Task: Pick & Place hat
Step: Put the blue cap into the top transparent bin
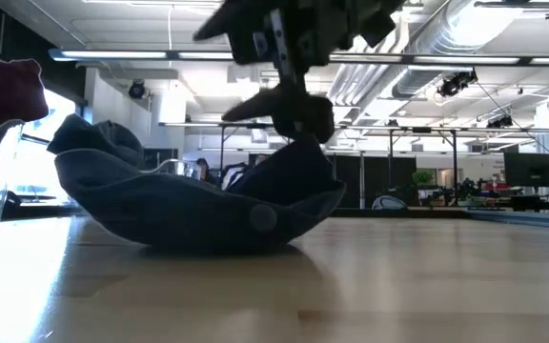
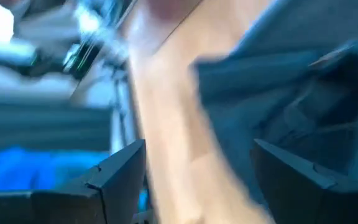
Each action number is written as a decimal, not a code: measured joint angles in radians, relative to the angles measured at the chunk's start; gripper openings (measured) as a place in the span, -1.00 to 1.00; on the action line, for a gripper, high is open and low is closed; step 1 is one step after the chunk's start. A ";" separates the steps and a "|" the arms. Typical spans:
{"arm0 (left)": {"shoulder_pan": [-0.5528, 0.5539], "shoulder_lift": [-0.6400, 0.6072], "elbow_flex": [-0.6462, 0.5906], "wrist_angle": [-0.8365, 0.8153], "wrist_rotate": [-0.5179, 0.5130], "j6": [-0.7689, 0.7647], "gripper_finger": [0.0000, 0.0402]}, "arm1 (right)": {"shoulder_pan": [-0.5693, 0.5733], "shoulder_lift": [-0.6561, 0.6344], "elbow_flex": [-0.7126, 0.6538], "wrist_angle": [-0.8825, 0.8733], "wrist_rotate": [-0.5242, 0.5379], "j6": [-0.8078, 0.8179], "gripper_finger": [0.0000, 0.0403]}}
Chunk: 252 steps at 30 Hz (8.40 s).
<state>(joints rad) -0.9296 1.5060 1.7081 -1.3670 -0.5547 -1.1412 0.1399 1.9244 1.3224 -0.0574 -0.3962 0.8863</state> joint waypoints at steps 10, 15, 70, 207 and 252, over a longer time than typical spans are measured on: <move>-0.040 0.000 0.000 -0.022 -0.088 -0.219 -1.00 | -0.138 -0.003 -0.001 -0.084 0.317 -0.126 0.18; -0.039 0.000 0.000 -0.021 -0.090 -0.252 -1.00 | -0.198 -0.003 -0.002 -0.242 0.297 -0.183 0.21; 0.099 -0.102 0.000 -0.019 -0.214 -0.199 -1.00 | -0.172 0.041 -0.003 -0.277 0.285 -0.057 0.30; 1.021 0.209 -0.150 0.552 0.890 0.174 -1.00 | 0.071 -0.492 -0.444 -0.127 0.418 -0.175 -0.88; 1.305 0.306 0.050 0.442 1.060 0.604 -0.24 | 0.248 -0.580 -0.442 -0.272 0.438 -0.575 -0.01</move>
<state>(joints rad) 0.3753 1.8117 1.7582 -0.9251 0.5058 -0.5372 0.3883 1.3446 0.8800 -0.3290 0.0418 0.3108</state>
